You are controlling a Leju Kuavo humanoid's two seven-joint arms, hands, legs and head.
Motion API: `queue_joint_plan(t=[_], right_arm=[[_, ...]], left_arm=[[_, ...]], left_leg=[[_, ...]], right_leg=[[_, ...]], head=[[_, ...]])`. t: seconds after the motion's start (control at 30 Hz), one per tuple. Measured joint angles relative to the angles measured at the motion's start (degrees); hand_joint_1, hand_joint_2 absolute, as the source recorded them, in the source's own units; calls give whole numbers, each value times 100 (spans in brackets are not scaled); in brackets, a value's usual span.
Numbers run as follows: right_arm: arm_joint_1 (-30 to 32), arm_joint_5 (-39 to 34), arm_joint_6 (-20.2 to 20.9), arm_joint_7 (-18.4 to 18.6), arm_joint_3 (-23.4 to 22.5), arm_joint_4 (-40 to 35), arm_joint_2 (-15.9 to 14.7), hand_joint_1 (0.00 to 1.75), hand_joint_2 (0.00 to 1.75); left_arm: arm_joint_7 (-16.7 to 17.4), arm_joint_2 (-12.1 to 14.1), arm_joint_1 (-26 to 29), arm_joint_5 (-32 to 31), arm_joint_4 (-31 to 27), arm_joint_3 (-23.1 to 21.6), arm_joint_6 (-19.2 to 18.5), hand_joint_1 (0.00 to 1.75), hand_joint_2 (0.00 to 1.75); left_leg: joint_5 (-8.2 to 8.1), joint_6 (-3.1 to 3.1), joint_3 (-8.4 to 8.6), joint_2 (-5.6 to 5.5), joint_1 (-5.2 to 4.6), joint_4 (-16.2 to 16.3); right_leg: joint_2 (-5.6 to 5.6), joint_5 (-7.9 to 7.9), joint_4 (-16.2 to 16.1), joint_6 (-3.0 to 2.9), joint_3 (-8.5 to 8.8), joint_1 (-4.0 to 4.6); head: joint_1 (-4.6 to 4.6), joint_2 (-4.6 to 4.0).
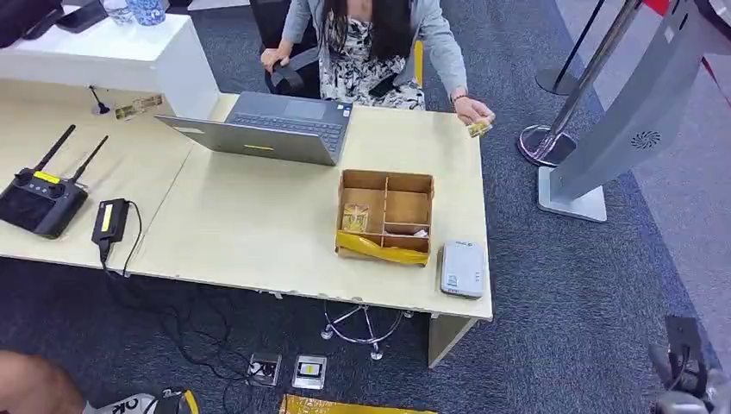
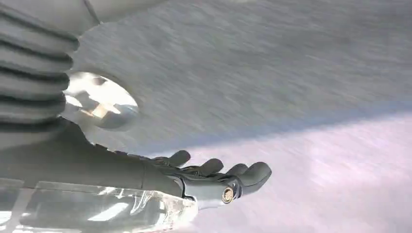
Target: Pass the card to the sensor for recognition and then transmit it.
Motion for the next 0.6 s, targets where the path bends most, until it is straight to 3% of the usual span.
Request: queue_joint_plan(t=[0.27,0.33,0.4,0.43,0.5,0.57,0.6], right_arm=[[-564,1266,-129,254,0,-715,-319,0,175],[-663,2525,-118,700,-2,-988,-367,0,175],[-817,4409,71,1489,4,-1524,-437,0,175],[-939,5410,366,1878,9,-1821,-454,0,175],[-1177,6956,1137,2260,72,-2475,-428,0,175],[-1333,7886,1731,2465,210,-3126,-256,0,175],[-1343,8154,1812,2524,269,-3461,-123,0,175]], left_arm=[[20,-46,-16,-57,0,0,4,0,0],[26,-57,-26,-87,0,-2,4,0,0],[35,-70,-55,-138,0,-2,0,0,0],[43,-76,-77,-153,0,-9,-15,0,0],[87,-103,-126,-184,0,-35,-35,0,0],[131,-129,-186,-205,0,-61,-65,0,0],[144,-144,-210,-210,0,-66,-83,0,0]], left_leg=[[2,2,-8,-12,0,0],[2,2,-12,-12,1,0],[4,0,-13,-9,0,-1],[4,-1,-27,-9,1,-3],[6,-3,-14,-6,3,-3],[10,-8,-3,-9,14,-1],[11,-9,-1,-17,17,-1]], right_leg=[[-12,0,1,0,1,1],[-12,0,3,0,2,1],[-11,1,5,-1,-1,0],[-11,3,9,-1,1,1],[-8,3,11,-2,1,3],[-8,3,11,-3,2,13],[-15,2,10,-4,3,18]], head=[[-4,0],[-2,0],[-2,0],[0,0],[0,0],[0,0],[0,0]])
